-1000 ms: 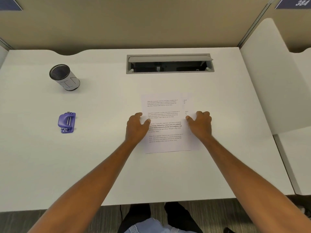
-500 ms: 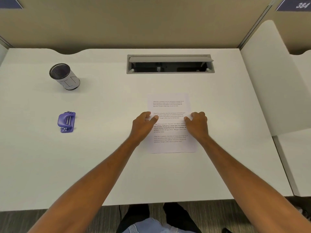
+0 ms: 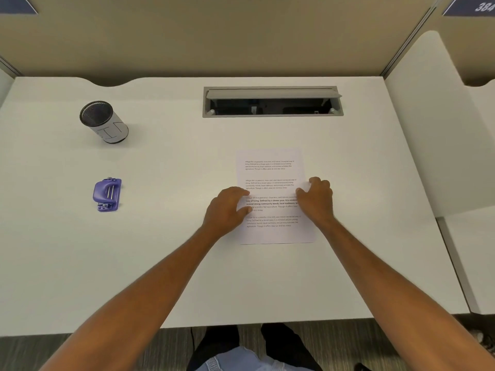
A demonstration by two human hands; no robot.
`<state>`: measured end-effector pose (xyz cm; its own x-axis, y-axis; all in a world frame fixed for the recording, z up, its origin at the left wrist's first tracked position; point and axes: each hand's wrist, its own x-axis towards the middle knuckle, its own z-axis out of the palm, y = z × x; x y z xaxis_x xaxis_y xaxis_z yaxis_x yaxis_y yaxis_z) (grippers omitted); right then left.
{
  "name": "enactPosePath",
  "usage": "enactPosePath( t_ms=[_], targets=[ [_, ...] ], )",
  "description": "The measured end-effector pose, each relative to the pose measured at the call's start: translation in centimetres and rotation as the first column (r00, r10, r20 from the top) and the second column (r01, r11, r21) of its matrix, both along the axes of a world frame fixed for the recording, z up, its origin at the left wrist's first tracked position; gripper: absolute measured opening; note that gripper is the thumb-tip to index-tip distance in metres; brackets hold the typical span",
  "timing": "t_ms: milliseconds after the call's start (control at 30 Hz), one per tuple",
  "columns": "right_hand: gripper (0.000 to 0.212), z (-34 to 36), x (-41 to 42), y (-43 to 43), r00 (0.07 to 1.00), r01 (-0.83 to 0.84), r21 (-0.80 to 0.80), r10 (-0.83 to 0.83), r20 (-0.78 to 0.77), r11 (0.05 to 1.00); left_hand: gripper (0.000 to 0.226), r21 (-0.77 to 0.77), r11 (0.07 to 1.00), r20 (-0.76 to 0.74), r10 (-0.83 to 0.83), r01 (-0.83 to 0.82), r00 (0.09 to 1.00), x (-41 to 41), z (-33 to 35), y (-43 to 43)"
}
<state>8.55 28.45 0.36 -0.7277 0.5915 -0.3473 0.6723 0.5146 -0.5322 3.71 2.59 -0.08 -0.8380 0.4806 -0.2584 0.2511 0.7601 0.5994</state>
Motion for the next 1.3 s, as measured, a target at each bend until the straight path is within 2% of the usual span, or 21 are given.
enactPosePath(
  t_ms=[133, 333, 533, 733, 867, 933, 1000, 1100, 1167, 1233, 1300],
  targets=[
    [0.05, 0.2, -0.1, -0.3, 1.0, -0.002, -0.009, 0.002, -0.01, 1.0, 0.053, -0.109, 0.991, -0.026, -0.081, 0.078, 0.996, 0.0, 0.0, 0.1],
    [0.05, 0.2, -0.4, -0.3, 0.999, 0.01, -0.02, -0.01, -0.031, 1.0, 0.051, -0.175, 0.98, -0.081, -0.112, 0.096, 0.99, 0.1, 0.1, 0.3],
    [0.057, -0.3, -0.5, -0.7, 0.997, -0.005, -0.12, -0.004, -0.075, 0.993, 0.049, -0.192, 0.977, -0.103, -0.119, 0.098, 0.988, 0.2, 0.0, 0.5],
    [0.064, 0.0, -1.2, -1.7, 0.984, 0.016, -0.309, -0.07, -0.165, 0.951, 0.047, -0.195, 0.976, -0.116, -0.121, 0.097, 0.986, 0.5, -0.5, 0.5],
    [0.063, 0.5, -1.8, -2.1, 0.974, 0.061, -0.546, -0.169, -0.15, 0.836, 0.048, -0.195, 0.977, -0.118, -0.114, 0.089, 0.987, 0.6, -0.7, 0.5],
    [0.05, 0.4, -2.2, -2.1, 0.972, 0.067, -0.643, -0.196, -0.132, 0.763, 0.048, -0.189, 0.978, -0.119, -0.111, 0.087, 0.987, 0.6, -0.7, 0.5],
    [0.049, 0.5, -2.5, -2.0, 0.964, 0.092, -0.733, -0.246, -0.106, 0.674, 0.047, -0.181, 0.98, -0.115, -0.11, 0.088, 0.987, 0.7, -0.7, 0.4],
    [0.065, 0.8, -2.6, -1.7, 0.959, 0.128, -0.808, -0.28, -0.047, 0.575, 0.046, -0.174, 0.981, -0.111, -0.108, 0.088, 0.988, 0.7, -0.6, 0.4],
    [0.053, 0.9, -2.4, -1.3, 0.957, 0.1, -0.844, -0.283, -0.064, 0.528, 0.045, -0.17, 0.982, -0.111, -0.101, 0.081, 0.989, 0.7, -0.5, 0.5],
    [0.036, 1.0, -2.2, -0.7, 0.956, 0.059, -0.837, -0.273, -0.109, 0.543, 0.045, -0.166, 0.983, -0.113, -0.104, 0.084, 0.988, 0.8, -0.6, 0.4],
    [0.033, 1.1, -2.1, 0.0, 0.967, 0.036, -0.76, -0.216, -0.138, 0.649, 0.044, -0.156, 0.984, -0.117, -0.105, 0.086, 0.988, 0.7, -0.7, 0.3]
  ],
)
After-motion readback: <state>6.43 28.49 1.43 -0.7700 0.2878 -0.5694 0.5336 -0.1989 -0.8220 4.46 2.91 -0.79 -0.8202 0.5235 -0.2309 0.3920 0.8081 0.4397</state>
